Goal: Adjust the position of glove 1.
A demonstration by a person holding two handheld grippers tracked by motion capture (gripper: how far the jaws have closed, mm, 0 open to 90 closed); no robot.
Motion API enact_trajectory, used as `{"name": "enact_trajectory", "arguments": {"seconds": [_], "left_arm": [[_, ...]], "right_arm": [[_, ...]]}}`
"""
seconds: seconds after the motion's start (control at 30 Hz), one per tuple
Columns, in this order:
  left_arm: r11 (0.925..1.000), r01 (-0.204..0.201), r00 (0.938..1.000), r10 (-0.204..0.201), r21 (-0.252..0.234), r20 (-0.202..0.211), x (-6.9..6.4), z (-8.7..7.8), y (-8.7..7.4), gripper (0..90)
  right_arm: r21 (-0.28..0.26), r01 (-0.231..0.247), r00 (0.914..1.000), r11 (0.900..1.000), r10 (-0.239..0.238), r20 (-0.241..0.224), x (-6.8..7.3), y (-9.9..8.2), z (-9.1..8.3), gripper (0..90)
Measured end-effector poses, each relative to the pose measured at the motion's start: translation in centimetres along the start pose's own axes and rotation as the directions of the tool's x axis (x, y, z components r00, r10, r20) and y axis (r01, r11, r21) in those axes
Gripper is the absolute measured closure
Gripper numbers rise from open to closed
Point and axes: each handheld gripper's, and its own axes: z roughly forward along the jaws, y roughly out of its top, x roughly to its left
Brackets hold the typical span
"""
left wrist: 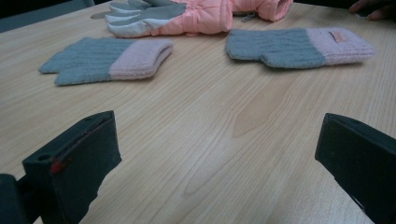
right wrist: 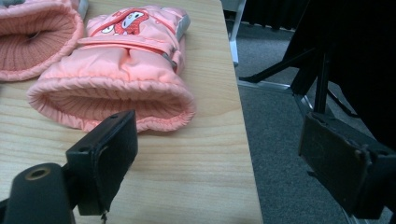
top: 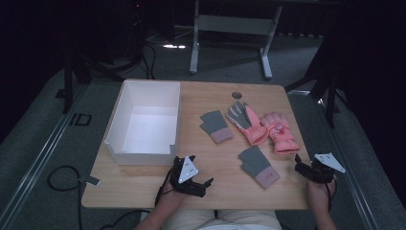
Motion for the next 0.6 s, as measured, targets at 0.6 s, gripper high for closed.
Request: {"name": "enact_trajectory", "arguments": {"seconds": [0.6], "left_arm": [[0.9999, 0.011, 0.9999, -0.011, -0.006, -0.004, 0.09, -0.08, -0.03, 0.0]], "right_arm": [[0.041, 0.009, 1.0, 0.9991, -0.008, -0.003, 0.12, 0.22, 0.19, 12.7]]}}
